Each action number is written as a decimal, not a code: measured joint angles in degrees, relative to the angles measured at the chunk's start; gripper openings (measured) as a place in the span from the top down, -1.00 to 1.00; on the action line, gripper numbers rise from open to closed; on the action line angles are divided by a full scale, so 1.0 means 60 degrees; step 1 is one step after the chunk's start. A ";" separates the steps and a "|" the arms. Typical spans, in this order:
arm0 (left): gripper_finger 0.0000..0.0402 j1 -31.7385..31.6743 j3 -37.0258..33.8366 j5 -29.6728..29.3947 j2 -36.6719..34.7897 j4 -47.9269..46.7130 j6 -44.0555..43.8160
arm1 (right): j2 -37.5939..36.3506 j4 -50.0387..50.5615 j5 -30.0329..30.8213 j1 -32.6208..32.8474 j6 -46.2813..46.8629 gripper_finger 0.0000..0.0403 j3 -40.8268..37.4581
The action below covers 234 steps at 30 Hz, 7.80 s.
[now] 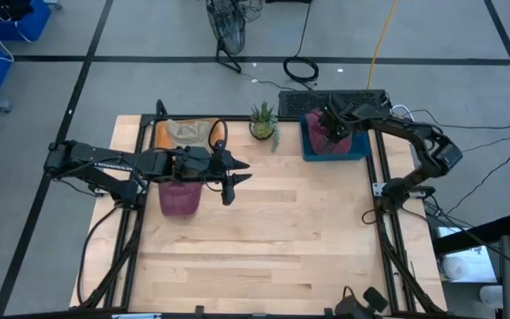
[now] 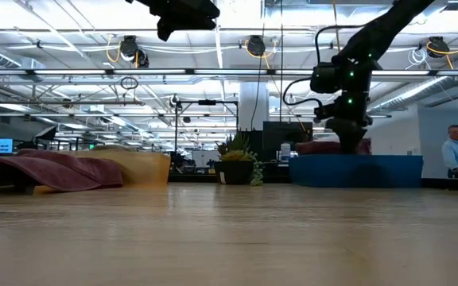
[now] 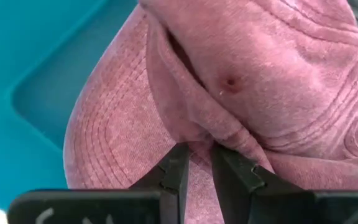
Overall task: Pick & Place hat
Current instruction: Put the right red cap into the blue bin, then put the red cap into the blue bin
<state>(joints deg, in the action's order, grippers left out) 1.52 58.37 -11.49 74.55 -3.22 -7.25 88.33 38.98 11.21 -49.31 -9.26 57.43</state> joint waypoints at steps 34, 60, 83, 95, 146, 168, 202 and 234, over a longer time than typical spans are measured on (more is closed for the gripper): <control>0.32 0.0003 -0.0004 -0.0015 0.0001 -0.0001 0.0120 | -0.2508 -0.0858 -0.0597 0.0126 0.0139 0.44 -0.0244; 0.32 0.0018 0.0110 -0.0405 0.0095 -0.2576 -0.1727 | -0.4261 -0.5518 -0.3689 0.5867 0.1446 0.23 -0.3792; 0.06 0.0772 0.1864 0.0007 0.1072 -1.2483 -0.5611 | -0.4990 -0.5387 -0.3101 0.9612 0.1780 0.23 -0.4244; -0.29 -0.1219 -0.0650 0.2138 0.1205 -1.1817 -0.4119 | -0.4989 -0.5675 -0.3090 0.9808 0.1675 0.23 -0.4244; 0.95 -0.1138 -0.1526 0.4101 0.1266 -0.9145 -0.1756 | -0.4989 -0.5136 -0.3090 0.9802 0.2664 0.23 -0.4240; 0.98 -0.1043 0.3430 0.3220 0.5176 -0.5395 0.0152 | -0.4993 -0.4826 -0.2856 0.9870 0.3069 0.23 -0.4233; 0.35 -0.0600 0.8177 0.2554 0.8108 -0.9146 0.1190 | -0.4989 -0.8816 -0.1062 1.0639 0.3209 0.23 -0.5932; 0.35 0.1243 -0.4350 0.0191 0.1616 0.8573 -0.0769 | -0.0629 -0.8814 -0.1408 0.8574 0.3162 0.06 -0.3566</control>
<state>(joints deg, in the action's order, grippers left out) 8.98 32.27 -10.34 84.25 48.21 -11.86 84.55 -13.90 2.76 2.13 9.72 36.04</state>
